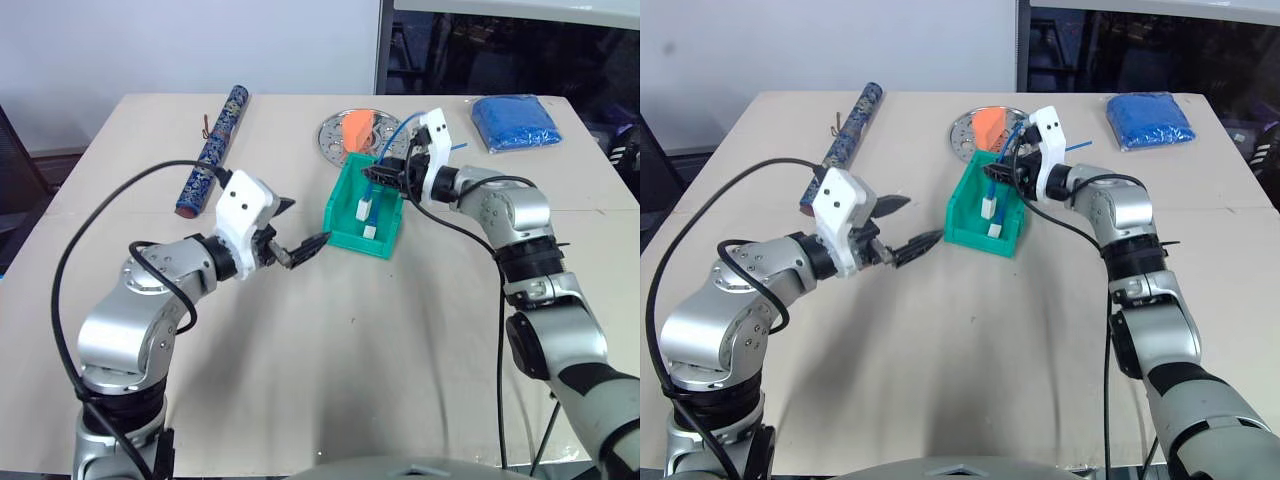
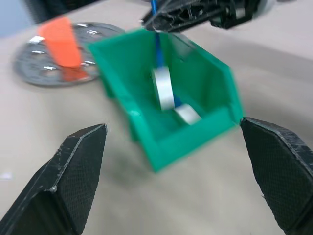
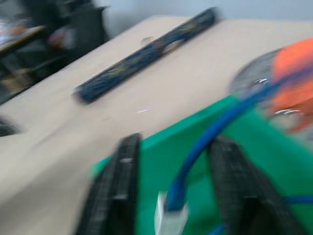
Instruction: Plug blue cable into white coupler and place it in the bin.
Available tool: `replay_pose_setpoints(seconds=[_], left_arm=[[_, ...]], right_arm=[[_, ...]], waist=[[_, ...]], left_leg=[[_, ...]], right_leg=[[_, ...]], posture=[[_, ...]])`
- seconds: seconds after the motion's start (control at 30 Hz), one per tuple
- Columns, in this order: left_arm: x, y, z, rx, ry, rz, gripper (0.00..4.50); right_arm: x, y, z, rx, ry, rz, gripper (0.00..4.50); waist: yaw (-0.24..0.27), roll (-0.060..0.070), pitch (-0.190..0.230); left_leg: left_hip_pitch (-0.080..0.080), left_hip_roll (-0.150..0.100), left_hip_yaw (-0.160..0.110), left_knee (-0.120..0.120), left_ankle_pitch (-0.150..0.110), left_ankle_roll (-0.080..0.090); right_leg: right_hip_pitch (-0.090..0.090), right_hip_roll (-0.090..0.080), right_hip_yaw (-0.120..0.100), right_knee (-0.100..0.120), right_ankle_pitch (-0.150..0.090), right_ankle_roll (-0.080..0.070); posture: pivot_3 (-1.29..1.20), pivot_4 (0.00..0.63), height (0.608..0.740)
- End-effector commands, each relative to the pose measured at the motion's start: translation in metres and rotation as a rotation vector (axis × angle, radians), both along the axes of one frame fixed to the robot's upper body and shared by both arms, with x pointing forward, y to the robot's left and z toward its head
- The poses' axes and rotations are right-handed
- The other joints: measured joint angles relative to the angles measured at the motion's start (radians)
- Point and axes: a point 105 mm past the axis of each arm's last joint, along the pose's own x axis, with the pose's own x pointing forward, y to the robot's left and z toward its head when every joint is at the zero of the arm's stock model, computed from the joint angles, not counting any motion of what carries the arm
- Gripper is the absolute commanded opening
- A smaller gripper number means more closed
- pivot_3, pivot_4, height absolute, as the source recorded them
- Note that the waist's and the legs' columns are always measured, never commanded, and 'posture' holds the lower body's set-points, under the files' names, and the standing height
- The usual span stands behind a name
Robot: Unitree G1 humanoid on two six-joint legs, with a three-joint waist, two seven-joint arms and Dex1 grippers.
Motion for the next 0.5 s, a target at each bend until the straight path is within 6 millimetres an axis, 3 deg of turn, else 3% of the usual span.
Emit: replay_pose_setpoints(seconds=[0.03,0.07,0.1,0.2,0.27,0.37,0.5], left_arm=[[-0.003,0.000,0.011,-0.010,-0.038,0.020,4.50],[-0.006,-0.001,0.009,-0.010,-0.034,0.012,4.50],[-0.009,0.000,0.006,-0.012,-0.026,0.011,4.50],[-0.019,0.005,-0.002,-0.016,-0.023,0.018,4.50],[-0.031,0.011,-0.019,-0.026,0.002,0.043,4.50],[-0.048,0.023,-0.051,-0.004,0.041,0.107,4.50],[-0.067,0.031,-0.081,-0.029,0.071,0.158,4.50]], right_arm=[[0.017,-0.028,0.031,0.034,-0.140,-0.152,3.95],[0.015,-0.037,0.034,0.046,-0.153,-0.165,4.39],[0.009,-0.047,0.036,0.057,-0.164,-0.164,4.46],[-0.014,-0.063,0.035,0.072,-0.195,-0.122,4.46],[-0.039,-0.078,0.025,0.083,-0.210,-0.093,4.46],[-0.081,-0.102,-0.012,0.024,-0.232,-0.054,4.46],[-0.120,-0.132,-0.060,-0.058,-0.209,-0.044,4.46]], waist=[[0.000,0.000,0.000],[0.001,0.000,0.000],[0.000,0.000,0.000],[0.001,0.000,0.000],[0.001,0.000,0.000],[0.002,0.000,0.000],[0.007,0.000,0.000]], left_leg=[[0.000,0.000,0.000,-0.001,0.000,0.000],[-0.001,0.000,0.000,-0.001,0.000,0.000],[-0.002,0.000,0.000,-0.001,0.000,0.000],[-0.007,0.000,0.001,-0.003,0.000,0.000],[-0.008,-0.001,0.001,-0.006,-0.001,0.000],[-0.009,-0.001,0.003,-0.008,-0.001,0.000],[-0.007,-0.003,0.007,-0.006,-0.001,0.002]], right_leg=[[0.000,0.000,0.000,-0.001,0.000,0.000],[-0.001,0.000,0.000,-0.001,0.000,0.000],[-0.002,-0.001,0.000,-0.001,0.000,0.000],[-0.005,-0.001,0.000,-0.001,0.000,0.000],[-0.006,-0.003,-0.002,-0.002,0.000,0.000],[-0.009,-0.005,-0.002,-0.003,0.000,0.000],[-0.007,-0.009,-0.002,-0.006,0.000,0.000]], posture=[[0.00,0.150,0.740],[0.00,0.150,0.740],[0.00,0.150,0.740],[0.00,0.150,0.740],[0.00,0.150,0.740],[0.00,0.150,0.740],[0.00,0.150,0.740]])
